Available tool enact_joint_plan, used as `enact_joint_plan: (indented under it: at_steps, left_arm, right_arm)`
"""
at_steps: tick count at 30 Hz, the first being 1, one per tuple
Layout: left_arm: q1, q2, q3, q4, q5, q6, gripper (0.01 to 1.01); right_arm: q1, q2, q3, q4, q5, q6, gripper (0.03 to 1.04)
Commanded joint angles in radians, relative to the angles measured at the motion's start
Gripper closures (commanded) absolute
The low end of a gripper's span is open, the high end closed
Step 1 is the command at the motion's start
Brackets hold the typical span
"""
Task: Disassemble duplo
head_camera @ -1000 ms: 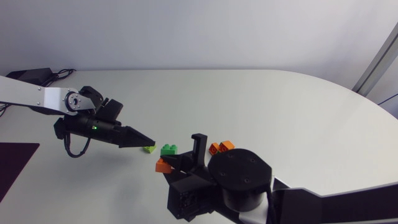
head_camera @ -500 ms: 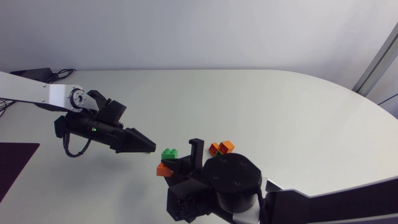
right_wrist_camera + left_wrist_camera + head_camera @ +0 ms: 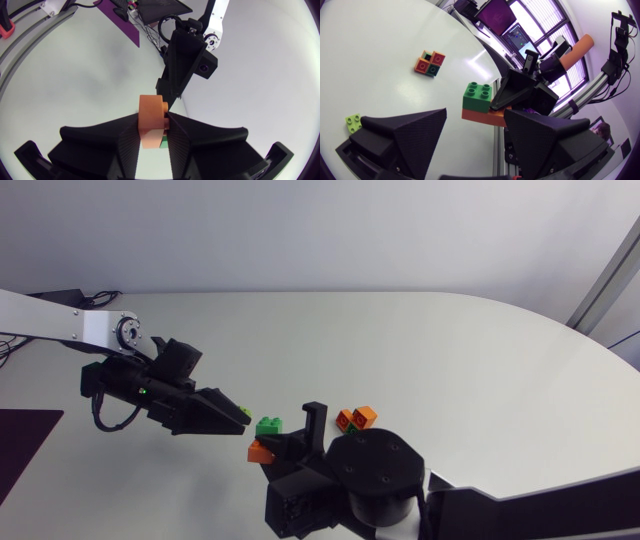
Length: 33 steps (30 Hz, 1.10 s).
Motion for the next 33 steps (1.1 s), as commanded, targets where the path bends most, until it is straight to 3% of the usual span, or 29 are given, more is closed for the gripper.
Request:
enact_joint_plan:
  at_steps: [1,17,28,33]
  left_arm:
    - [-0.006,0.022,0.022,-0.036,0.019,0.076,0.225]
    - [-0.017,0.031,0.029,-0.067,0.049,0.089,0.225]
    - [-0.046,0.042,0.032,-0.191,0.053,0.237,0.225]
    - [-0.049,0.057,0.042,-0.200,0.053,0.241,0.266]
  right_arm:
    - [0.013,-0.022,-0.034,0.023,-0.002,-0.024,0.85]
    - [0.038,-0.032,-0.039,0.034,-0.023,-0.010,0.85]
    - [0.038,-0.022,-0.027,0.051,-0.017,-0.018,0.85]
    - [0.039,-0.032,-0.028,0.069,-0.012,-0.016,0.85]
